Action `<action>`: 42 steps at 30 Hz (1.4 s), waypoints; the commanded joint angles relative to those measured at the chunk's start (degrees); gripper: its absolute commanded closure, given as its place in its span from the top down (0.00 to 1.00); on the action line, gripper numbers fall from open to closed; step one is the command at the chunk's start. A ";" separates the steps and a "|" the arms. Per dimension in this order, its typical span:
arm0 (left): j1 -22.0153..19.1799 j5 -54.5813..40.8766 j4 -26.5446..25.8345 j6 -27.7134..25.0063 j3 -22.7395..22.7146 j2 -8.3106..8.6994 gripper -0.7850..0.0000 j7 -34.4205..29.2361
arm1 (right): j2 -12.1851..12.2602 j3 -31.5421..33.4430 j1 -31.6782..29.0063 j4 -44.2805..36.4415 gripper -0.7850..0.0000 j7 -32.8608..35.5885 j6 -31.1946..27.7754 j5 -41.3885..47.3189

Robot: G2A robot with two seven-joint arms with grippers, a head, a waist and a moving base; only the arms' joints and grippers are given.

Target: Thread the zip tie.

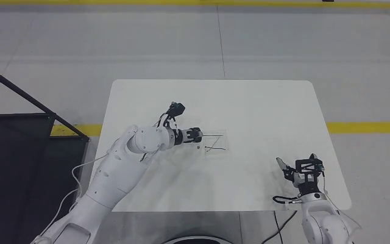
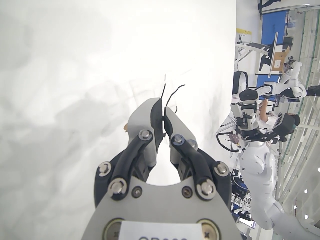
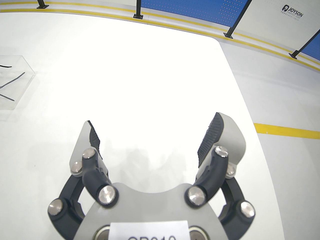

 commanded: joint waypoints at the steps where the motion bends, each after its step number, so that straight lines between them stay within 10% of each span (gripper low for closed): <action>1: 1.45 -0.85 -1.53 -0.74 -1.54 0.42 0.00 -0.54 | 0.00 0.00 0.00 0.00 1.00 0.00 0.00 0.00; 23: 16.50 -4.21 -16.86 -10.55 -15.57 4.96 0.00 -10.67 | -0.03 -0.22 0.16 -0.16 1.00 -0.01 -0.22 -0.27; 42: 20.01 -12.14 -17.67 -16.87 -18.49 6.39 0.00 -16.02 | -0.26 -13.18 9.75 -4.35 1.00 7.97 -18.70 -6.66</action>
